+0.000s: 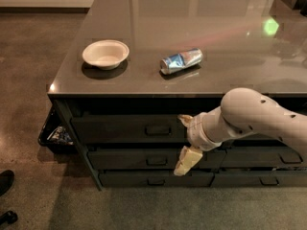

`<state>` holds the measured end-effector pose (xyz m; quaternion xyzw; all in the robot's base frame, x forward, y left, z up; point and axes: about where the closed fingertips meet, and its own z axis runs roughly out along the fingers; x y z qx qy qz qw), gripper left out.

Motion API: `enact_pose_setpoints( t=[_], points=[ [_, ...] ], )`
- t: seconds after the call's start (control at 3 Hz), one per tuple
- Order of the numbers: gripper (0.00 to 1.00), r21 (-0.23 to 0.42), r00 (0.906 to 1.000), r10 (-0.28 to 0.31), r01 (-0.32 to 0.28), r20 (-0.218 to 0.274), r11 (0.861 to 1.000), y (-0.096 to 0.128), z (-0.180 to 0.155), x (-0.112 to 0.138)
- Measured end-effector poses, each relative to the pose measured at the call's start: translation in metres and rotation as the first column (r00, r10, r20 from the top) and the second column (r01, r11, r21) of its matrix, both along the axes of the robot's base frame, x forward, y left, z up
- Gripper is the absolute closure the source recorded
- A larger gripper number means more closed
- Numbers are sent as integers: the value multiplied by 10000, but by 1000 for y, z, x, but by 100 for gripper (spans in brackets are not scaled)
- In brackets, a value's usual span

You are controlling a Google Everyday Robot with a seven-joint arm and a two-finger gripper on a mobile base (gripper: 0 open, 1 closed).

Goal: Open top drawer

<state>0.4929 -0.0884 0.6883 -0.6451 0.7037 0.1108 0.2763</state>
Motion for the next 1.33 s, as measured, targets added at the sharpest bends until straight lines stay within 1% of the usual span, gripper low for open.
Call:
enact_pose_setpoints(
  t=[0.33,0.67,1.0,1.33],
  points=[
    [0,91,9999,-130,130,23,9999,4,-7,8],
    [0,526,9988,-325,305,379,9981,9,-18,29],
    [0,672,9968,-336,287,728,9973,16,-26,46],
    [0,684,9976,-230,186,649,9975,21,-36,56]
  ],
)
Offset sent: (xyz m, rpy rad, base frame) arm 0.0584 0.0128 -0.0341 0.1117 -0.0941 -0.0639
